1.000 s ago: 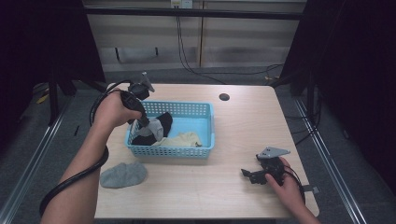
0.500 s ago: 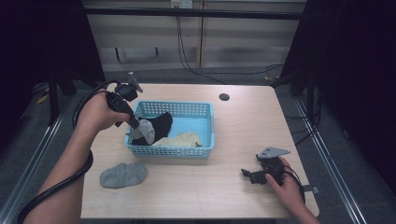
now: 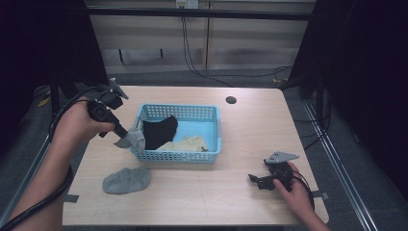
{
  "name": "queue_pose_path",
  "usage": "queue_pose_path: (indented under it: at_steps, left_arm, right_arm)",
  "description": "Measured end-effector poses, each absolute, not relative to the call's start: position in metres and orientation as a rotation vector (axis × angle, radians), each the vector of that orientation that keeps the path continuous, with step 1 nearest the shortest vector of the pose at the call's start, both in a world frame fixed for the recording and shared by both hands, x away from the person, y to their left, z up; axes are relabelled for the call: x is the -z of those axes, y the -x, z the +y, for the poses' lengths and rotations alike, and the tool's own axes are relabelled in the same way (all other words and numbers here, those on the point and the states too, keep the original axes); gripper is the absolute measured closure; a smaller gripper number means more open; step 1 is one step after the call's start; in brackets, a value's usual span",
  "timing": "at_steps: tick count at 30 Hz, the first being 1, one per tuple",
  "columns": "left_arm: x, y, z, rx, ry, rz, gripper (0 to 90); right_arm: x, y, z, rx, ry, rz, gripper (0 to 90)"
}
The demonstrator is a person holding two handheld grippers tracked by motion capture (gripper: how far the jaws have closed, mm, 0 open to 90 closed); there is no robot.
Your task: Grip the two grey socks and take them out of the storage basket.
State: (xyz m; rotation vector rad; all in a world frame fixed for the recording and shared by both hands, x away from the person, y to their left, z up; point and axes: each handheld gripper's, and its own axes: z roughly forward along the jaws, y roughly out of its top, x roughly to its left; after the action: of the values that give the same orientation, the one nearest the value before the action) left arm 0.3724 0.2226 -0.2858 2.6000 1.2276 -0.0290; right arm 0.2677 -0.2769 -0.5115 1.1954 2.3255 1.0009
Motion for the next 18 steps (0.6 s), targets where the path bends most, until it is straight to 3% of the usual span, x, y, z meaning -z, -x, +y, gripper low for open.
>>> queue_pose_path:
  at_steps: [18]
  left_arm:
    - [0.306,-0.349,0.247,0.058,-2.621,1.245,87.9]
  right_arm:
    - [0.512,-0.268,-0.277,-1.001,-1.196,2.325,10.9]
